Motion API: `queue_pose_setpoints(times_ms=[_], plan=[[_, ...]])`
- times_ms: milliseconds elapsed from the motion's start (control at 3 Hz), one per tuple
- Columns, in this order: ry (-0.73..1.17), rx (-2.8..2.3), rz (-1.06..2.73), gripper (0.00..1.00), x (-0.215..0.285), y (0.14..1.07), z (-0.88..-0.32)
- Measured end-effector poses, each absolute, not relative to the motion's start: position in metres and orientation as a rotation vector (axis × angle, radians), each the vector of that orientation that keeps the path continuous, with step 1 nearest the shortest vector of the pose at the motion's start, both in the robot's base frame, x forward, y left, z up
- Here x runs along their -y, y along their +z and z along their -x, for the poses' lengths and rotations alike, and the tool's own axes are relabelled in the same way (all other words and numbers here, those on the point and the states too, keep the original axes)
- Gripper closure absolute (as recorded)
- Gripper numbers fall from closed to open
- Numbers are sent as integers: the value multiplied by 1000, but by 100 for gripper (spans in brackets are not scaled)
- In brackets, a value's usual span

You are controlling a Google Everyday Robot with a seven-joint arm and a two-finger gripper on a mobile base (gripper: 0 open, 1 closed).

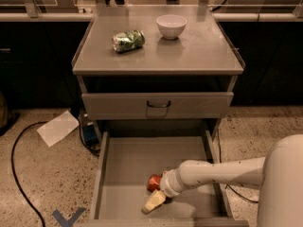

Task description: Pick coke can from middle drawer and place on counter

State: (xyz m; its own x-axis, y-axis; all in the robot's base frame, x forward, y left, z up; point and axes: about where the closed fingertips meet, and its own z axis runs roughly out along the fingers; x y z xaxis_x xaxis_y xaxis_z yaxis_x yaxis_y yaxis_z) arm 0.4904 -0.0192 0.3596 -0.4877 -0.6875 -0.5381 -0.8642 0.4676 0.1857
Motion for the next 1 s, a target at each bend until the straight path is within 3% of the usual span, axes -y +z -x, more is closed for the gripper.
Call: queue_pose_setpoints(times_ms=[333, 1000], plan=[[622, -2331, 1302, 19, 19, 360, -490], [622, -2331, 1302, 65, 19, 360, -490]])
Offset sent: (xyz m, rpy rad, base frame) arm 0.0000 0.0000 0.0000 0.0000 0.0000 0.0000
